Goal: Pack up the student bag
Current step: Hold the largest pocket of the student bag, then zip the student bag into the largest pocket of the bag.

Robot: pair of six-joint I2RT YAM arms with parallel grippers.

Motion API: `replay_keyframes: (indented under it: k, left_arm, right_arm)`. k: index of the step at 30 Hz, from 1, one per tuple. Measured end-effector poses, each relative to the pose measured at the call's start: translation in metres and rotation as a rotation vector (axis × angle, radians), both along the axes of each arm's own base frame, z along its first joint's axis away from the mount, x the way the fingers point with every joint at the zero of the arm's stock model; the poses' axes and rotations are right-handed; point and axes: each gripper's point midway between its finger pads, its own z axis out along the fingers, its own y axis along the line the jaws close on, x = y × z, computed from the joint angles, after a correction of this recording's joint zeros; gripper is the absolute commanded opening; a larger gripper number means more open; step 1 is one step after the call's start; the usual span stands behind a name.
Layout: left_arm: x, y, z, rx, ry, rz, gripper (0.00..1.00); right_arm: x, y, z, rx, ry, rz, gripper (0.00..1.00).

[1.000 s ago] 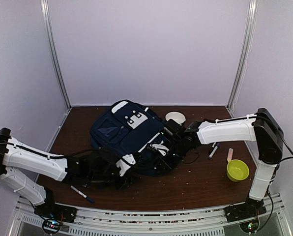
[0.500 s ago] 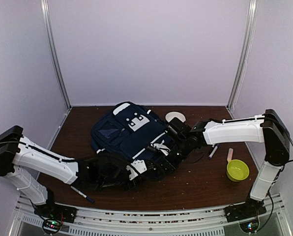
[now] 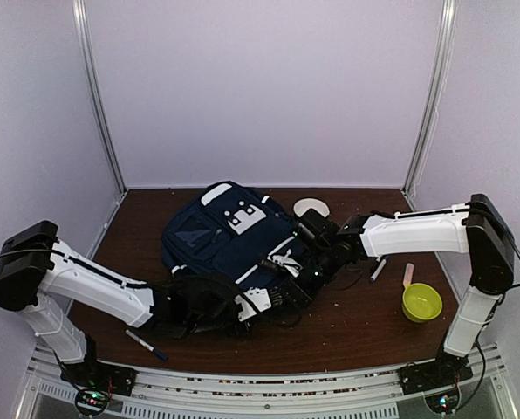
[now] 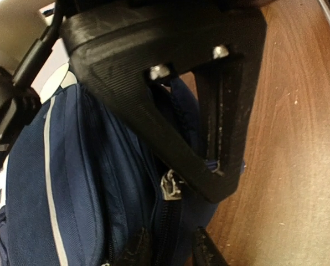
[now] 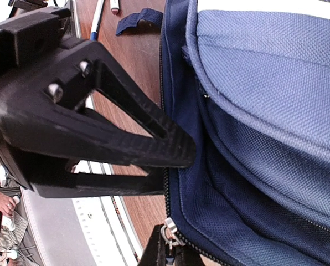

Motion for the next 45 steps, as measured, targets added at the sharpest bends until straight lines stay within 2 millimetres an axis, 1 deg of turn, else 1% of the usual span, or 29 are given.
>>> replay_keyframes:
  k: [3, 6, 11, 13, 15, 19, 24, 30, 34, 36, 40, 41, 44, 45]
  left_arm:
    - [0.004, -0.001, -0.001, 0.011, -0.015, 0.016, 0.07]
    - [0.006, 0.000, -0.001, 0.021, -0.024, 0.024, 0.00]
    - [0.003, 0.004, 0.003, 0.027, -0.033, 0.031, 0.00]
    - [0.002, 0.013, 0.007, 0.025, -0.035, 0.041, 0.00]
    - [0.001, 0.022, 0.010, 0.021, -0.036, 0.055, 0.00]
    - [-0.001, 0.040, 0.014, 0.012, -0.042, 0.083, 0.00]
    - [0.001, 0.047, 0.016, -0.001, -0.042, 0.112, 0.00]
    - [0.002, 0.064, 0.023, -0.016, -0.042, 0.166, 0.00]
    - [0.003, 0.077, 0.032, -0.037, -0.031, 0.203, 0.00]
    - [0.003, 0.083, 0.036, -0.049, -0.026, 0.225, 0.00]
    - [0.005, 0.092, 0.040, -0.082, -0.002, 0.265, 0.00]
    - [0.004, 0.094, 0.040, -0.089, 0.007, 0.273, 0.05]
    - [0.004, 0.099, 0.039, -0.093, 0.031, 0.298, 0.32]
    - [0.003, 0.104, 0.036, -0.072, 0.036, 0.307, 0.38]
  right_arm:
    - [-0.001, -0.001, 0.000, -0.002, 0.001, 0.002, 0.00]
    - [0.000, -0.001, 0.000, -0.001, -0.005, 0.008, 0.00]
    - [0.004, -0.008, -0.001, -0.011, -0.036, 0.033, 0.00]
    - [0.008, -0.014, 0.001, -0.015, -0.057, 0.041, 0.00]
    - [0.014, -0.023, 0.002, -0.029, -0.071, 0.036, 0.00]
    - [0.031, -0.045, -0.003, -0.067, -0.072, -0.003, 0.00]
    - [0.050, -0.062, -0.005, -0.079, -0.077, -0.039, 0.00]
    - [0.088, -0.079, -0.007, -0.099, -0.101, -0.108, 0.00]
    - [0.106, -0.080, -0.011, -0.095, -0.112, -0.117, 0.00]
    - [0.111, -0.076, -0.011, -0.084, -0.125, -0.104, 0.00]
    - [0.116, -0.067, -0.005, -0.041, -0.156, -0.074, 0.00]
    - [0.117, -0.065, -0.003, -0.028, -0.160, -0.067, 0.00]
    - [0.116, -0.062, 0.000, -0.007, -0.166, -0.052, 0.00]
    - [0.119, -0.066, -0.003, -0.033, -0.177, -0.062, 0.00]
